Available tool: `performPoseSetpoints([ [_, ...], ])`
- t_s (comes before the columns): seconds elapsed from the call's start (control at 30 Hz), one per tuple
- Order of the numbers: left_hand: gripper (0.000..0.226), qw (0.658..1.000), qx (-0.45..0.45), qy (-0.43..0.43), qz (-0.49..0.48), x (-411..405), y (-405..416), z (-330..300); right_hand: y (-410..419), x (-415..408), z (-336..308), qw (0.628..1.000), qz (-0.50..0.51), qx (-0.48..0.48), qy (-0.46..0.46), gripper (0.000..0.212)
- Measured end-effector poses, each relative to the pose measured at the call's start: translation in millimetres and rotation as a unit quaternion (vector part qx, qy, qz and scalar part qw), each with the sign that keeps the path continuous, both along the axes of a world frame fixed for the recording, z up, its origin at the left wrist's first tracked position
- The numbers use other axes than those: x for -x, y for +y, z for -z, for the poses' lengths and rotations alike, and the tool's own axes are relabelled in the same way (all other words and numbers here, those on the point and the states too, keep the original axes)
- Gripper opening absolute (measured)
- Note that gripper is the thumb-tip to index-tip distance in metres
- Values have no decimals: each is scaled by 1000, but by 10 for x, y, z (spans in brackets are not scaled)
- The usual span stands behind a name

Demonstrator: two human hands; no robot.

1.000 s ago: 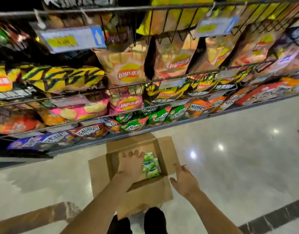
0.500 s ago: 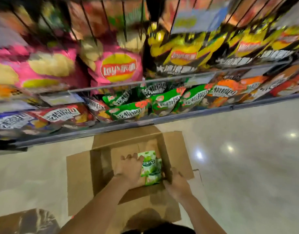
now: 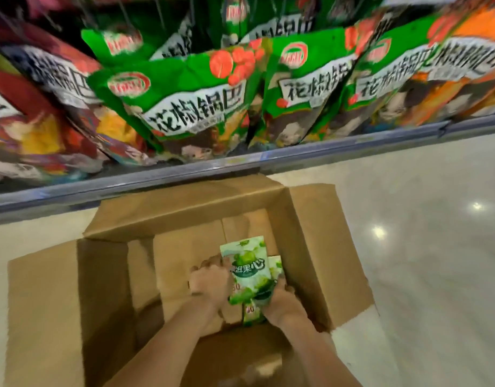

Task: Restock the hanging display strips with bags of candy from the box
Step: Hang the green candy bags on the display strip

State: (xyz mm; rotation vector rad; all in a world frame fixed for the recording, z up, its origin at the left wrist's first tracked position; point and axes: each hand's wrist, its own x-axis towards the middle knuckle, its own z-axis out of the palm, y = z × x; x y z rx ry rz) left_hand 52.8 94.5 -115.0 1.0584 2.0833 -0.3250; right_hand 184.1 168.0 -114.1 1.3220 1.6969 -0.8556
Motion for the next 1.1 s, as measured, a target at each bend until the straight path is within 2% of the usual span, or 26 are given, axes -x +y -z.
performPoseSetpoints([
  [0.1, 46, 998, -20, -15, -64, -39, 20, 189, 44, 30, 144, 999, 47, 7, 4, 93],
  [0.23, 50, 983, -41, -57, -167, -101, 57, 340, 104, 33, 270, 998, 68, -9, 1, 96],
  [0.3, 52, 953, -68, -110, -275, -136, 78, 401, 135, 30, 297, 996, 83, -6, 11, 90],
  [0.37, 54, 901, -96, -173, -387, -170, 93, 447, 143, 31, 319, 995, 97, -5, 20, 83],
  [0.43, 55, 856, -116, -212, -456, -200, 92, 498, 136, 29, 325, 994, 102, -9, 27, 81],
  [0.5, 53, 830, -129, -226, -494, -207, 82, 528, 126, 22, 321, 994, 103, -16, 29, 77],
  [0.6, 49, 813, -136, -232, -517, -169, 55, 501, 140, 6, 287, 993, 111, -23, 37, 69],
  [0.77, 48, 806, -161, -220, -526, -8, -56, 379, 153, 28, 211, 989, 135, -19, 51, 62],
  [0.93, 29, 807, -199, -228, -507, 183, -258, 267, 104, 66, 120, 991, 100, -38, 81, 59],
  [1.0, 29, 790, -214, -244, -521, 220, -325, 173, 64, 90, 58, 987, 102, -51, 116, 56],
  [1.1, 30, 754, -244, -267, -548, 242, -432, -10, 24, 137, -92, 972, 166, -42, 160, 55],
])
